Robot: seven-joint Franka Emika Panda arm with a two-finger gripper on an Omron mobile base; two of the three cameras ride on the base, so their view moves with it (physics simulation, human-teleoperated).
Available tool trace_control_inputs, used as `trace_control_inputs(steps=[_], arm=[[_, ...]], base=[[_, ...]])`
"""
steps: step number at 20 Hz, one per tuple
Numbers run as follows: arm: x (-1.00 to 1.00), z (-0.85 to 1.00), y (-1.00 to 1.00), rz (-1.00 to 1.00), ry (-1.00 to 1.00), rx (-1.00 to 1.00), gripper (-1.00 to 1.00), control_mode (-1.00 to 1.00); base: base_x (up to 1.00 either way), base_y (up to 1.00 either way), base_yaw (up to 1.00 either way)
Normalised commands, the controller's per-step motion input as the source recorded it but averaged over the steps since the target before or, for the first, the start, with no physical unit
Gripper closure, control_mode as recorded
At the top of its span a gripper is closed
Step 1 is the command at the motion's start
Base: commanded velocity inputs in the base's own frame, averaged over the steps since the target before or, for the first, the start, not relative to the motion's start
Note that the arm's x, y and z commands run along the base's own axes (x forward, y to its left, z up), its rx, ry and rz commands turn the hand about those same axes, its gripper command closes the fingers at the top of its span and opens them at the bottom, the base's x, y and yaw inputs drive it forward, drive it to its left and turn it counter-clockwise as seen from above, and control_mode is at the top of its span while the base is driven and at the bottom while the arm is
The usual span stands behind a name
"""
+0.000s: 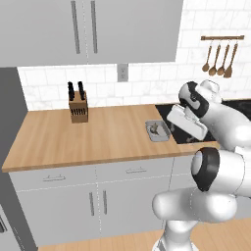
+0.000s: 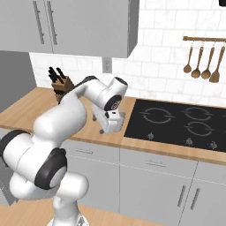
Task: Take the meat container that has the fish and place it on the second highest rack of the freezer. Then take the vegetable container that has the sweet potato and carrot and place it on the highest rack of the freezer.
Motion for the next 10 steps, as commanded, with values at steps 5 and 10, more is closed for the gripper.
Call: trace_control_inputs(steps=[5,10], arm=[[0.64,-0.50,0.00,-0.18,0.11,0.00,-1.00,-1.00],[0.22,-0.36,0.00,-0.33,0.01,0.00,-1.00,-1.00]], base=[[0.00,0.00,0.00],[0.00,0.00,0.00]])
